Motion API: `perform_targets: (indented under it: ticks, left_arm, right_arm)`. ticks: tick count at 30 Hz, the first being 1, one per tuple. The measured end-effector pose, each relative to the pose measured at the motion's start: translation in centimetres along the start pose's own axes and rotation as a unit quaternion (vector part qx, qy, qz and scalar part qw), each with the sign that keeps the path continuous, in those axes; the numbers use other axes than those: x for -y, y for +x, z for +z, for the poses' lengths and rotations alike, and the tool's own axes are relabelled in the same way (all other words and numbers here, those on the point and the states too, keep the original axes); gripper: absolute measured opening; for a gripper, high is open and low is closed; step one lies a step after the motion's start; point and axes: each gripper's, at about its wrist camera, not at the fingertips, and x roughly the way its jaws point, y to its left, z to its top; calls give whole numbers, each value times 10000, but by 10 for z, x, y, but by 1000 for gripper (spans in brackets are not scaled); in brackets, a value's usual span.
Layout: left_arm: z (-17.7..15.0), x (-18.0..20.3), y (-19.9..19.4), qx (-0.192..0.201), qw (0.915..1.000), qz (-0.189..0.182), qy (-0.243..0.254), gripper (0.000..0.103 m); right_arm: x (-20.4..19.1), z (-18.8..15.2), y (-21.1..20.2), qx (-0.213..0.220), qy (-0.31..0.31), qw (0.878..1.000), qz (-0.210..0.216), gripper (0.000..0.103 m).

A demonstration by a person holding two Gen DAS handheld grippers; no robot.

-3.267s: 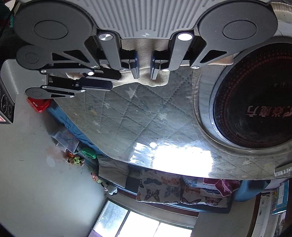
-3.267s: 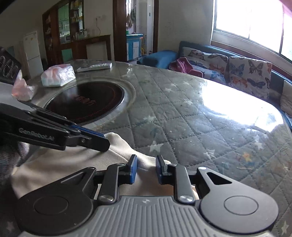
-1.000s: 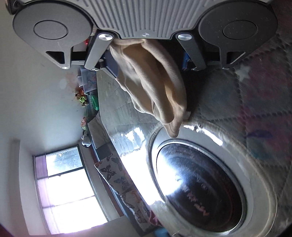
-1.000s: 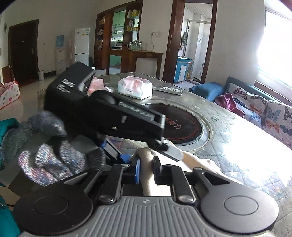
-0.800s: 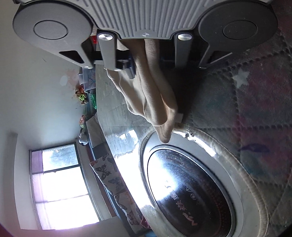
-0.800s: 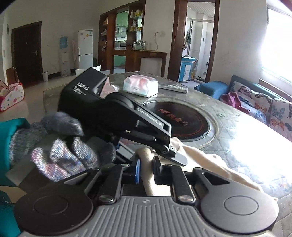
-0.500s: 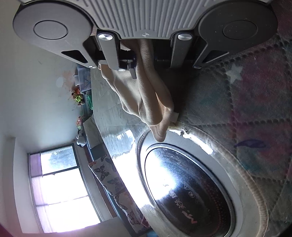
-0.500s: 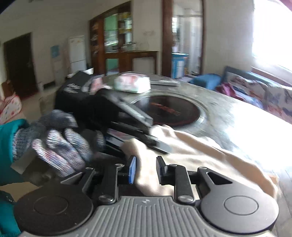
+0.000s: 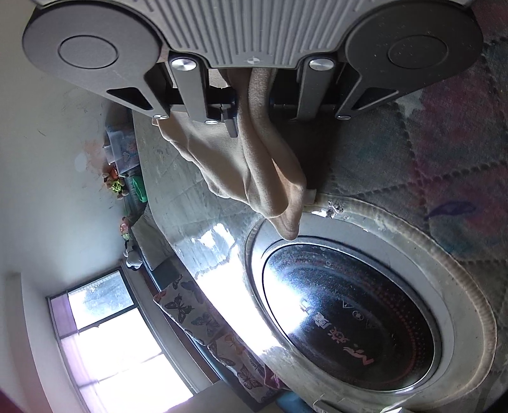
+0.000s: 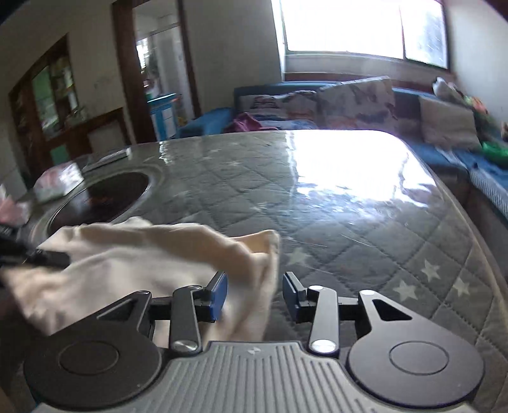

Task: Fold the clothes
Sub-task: 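Lift the edge with both grippers and fold it over the bundle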

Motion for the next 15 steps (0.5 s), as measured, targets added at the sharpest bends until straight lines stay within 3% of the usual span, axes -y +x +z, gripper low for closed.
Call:
perform_targets:
  ticks: [4,8,15]
  left_arm:
    - [-3,5,-1,63,9998,90,183,18]
    - [-5,18,1,129,9980,336,517,18]
    - [-6,65,3,155,9930,152,1159,17]
  right_arm:
    - [10,0,11,-18,315,9992,232,36]
    - [4,2,11,25,290,9987,413,11]
    - [4,11,-20,472,358,9968,527,9]
